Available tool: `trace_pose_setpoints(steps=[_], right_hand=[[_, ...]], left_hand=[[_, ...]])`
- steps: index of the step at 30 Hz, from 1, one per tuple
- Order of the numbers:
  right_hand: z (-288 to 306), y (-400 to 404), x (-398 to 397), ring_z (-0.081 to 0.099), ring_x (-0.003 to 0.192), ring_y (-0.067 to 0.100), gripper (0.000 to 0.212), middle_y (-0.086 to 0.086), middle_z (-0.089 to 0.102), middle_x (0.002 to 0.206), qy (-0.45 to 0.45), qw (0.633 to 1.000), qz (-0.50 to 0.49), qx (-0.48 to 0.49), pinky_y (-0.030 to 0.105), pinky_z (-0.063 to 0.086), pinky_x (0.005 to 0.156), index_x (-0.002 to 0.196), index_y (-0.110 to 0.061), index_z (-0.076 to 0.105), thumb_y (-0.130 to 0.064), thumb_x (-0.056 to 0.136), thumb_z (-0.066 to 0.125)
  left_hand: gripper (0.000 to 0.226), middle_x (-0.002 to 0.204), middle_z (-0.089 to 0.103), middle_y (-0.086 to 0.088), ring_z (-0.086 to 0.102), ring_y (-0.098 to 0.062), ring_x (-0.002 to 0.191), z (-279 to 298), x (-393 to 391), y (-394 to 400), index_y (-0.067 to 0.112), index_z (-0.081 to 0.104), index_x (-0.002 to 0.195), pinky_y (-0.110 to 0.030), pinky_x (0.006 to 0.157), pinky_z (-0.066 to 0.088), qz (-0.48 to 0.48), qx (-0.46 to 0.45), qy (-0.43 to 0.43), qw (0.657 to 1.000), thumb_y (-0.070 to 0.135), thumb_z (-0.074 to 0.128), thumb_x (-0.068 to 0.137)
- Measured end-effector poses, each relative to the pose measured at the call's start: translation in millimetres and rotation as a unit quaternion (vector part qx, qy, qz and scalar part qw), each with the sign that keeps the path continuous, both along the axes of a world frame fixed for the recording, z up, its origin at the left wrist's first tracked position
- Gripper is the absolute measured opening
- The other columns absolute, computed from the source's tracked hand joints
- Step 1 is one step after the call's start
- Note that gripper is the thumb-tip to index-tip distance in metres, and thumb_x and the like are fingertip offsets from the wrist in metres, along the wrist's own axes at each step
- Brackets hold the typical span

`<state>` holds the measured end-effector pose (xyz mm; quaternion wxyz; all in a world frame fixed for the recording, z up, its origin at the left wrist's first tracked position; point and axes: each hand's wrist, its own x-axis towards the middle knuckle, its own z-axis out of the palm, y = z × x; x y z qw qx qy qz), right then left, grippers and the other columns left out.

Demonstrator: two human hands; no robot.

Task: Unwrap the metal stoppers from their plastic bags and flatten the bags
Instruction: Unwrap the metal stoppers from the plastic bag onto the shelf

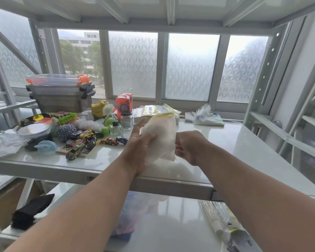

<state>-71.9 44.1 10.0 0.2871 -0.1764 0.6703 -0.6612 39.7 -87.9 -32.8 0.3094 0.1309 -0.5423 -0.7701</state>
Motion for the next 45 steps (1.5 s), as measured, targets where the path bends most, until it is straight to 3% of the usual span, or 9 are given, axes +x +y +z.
trace_pose_setpoints(steps=[5, 9, 13, 19, 24, 27, 31, 39, 45], right_hand=[[-5.5, -10.4, -4.4, 0.04, 0.048, 0.015, 0.019, 0.007, 0.057, 0.066, -0.051, 0.998, 0.016, -0.028, 0.023, 0.037, 0.041, 0.087, 0.003, 0.077, 0.013, 0.084, 0.06], [-8.1, -15.9, -8.4, 0.042, 0.057, 0.017, 0.034, 0.008, 0.066, 0.084, -0.038, 0.995, 0.042, -0.077, 0.022, 0.039, 0.041, 0.107, -0.01, 0.083, 0.007, 0.079, 0.076], [-14.1, -20.7, -8.7, 0.063, 0.071, 0.025, 0.037, 0.01, 0.074, 0.092, -0.001, 0.998, 0.043, -0.055, 0.038, 0.058, 0.071, 0.12, -0.015, 0.075, -0.002, 0.086, 0.081], [-20.3, -23.7, -1.2, 0.07, 0.08, 0.034, 0.044, 0.015, 0.079, 0.091, 0.0, 0.996, 0.055, -0.071, 0.057, 0.058, 0.085, 0.124, -0.006, 0.071, -0.017, 0.085, 0.087], [-18.5, -21.4, -5.8, 0.07, 0.09, 0.039, 0.047, 0.019, 0.078, 0.112, -0.067, 0.984, 0.037, -0.158, 0.055, 0.057, 0.1, 0.129, -0.008, 0.065, -0.015, 0.087, 0.085], [-19.6, -19.0, -7.0, 0.069, 0.085, 0.032, 0.045, 0.012, 0.076, 0.095, -0.008, 0.989, 0.013, -0.149, 0.05, 0.058, 0.09, 0.115, -0.012, 0.07, -0.001, 0.077, 0.089], [-24.9, -14.8, -6.6, 0.063, 0.074, 0.02, 0.031, 0.003, 0.073, 0.089, 0.078, 0.993, -0.01, -0.091, 0.033, 0.05, 0.064, 0.092, -0.02, 0.075, -0.012, 0.069, 0.094], [-23.9, -16.2, -4.3, 0.07, 0.079, 0.032, 0.048, 0.022, 0.076, 0.115, -0.089, 0.989, -0.021, -0.113, 0.036, 0.061, 0.072, 0.126, -0.006, 0.067, -0.025, 0.085, 0.083], [-21.7, 1.6, -14.1, 0.076, 0.079, 0.033, 0.046, 0.022, 0.078, 0.103, -0.175, 0.958, -0.008, -0.228, 0.04, 0.066, 0.077, 0.13, 0.01, 0.062, 0.019, 0.09, 0.042]], left_hand=[[0.04, 0.136, 0.07, -0.026, 0.071, -0.036, 0.102, -2.5, 0.2, -0.5, 0.03, 0.062, 0.139, -0.044, 0.073, 0.063, 0.013, 0.021, -0.004, 1.0, 0.016, 0.065, 0.102], [0.039, 0.132, 0.071, -0.025, 0.068, -0.035, 0.098, -0.5, -2.2, -0.7, 0.03, 0.062, 0.138, -0.047, 0.078, 0.061, 0.029, 0.002, -0.032, 0.999, 0.018, 0.061, 0.101], [0.033, 0.113, 0.072, -0.018, 0.069, -0.033, 0.088, -0.7, -1.3, -2.2, 0.027, 0.063, 0.138, -0.037, 0.059, 0.062, 0.021, 0.014, -0.029, 0.999, 0.021, 0.059, 0.106], [0.03, 0.11, 0.074, -0.018, 0.076, -0.032, 0.085, -0.3, -4.4, 0.6, 0.017, 0.064, 0.139, -0.041, 0.065, 0.066, 0.002, 0.035, -0.002, 0.999, 0.017, 0.055, 0.111], [0.04, 0.13, 0.076, -0.027, 0.075, -0.05, 0.108, -2.3, -8.1, -2.0, 0.028, 0.075, 0.126, -0.076, 0.091, 0.061, 0.051, 0.051, 0.015, 0.997, 0.014, 0.067, 0.09], [0.032, 0.127, 0.076, -0.029, 0.074, -0.043, 0.098, -3.6, -8.8, -4.0, 0.026, 0.078, 0.12, -0.077, 0.091, 0.058, 0.061, 0.046, 0.01, 0.997, 0.012, 0.075, 0.091], [0.024, 0.103, 0.078, -0.017, 0.072, -0.038, 0.091, -3.3, -9.6, -3.0, 0.024, 0.082, 0.107, -0.064, 0.086, 0.062, 0.069, 0.048, -0.002, 0.997, 0.019, 0.084, 0.084], [0.026, 0.104, 0.074, -0.019, 0.069, -0.033, 0.09, -6.5, -12.6, -3.4, 0.01, 0.075, 0.118, -0.051, 0.08, 0.06, 0.108, 0.042, -0.017, 0.993, 0.008, 0.082, 0.094], [0.027, 0.124, 0.078, -0.026, 0.074, -0.033, 0.093, -9.7, -17.8, -11.0, 0.017, 0.079, 0.117, -0.071, 0.088, 0.061, 0.153, 0.031, -0.031, 0.987, 0.013, 0.086, 0.091]])
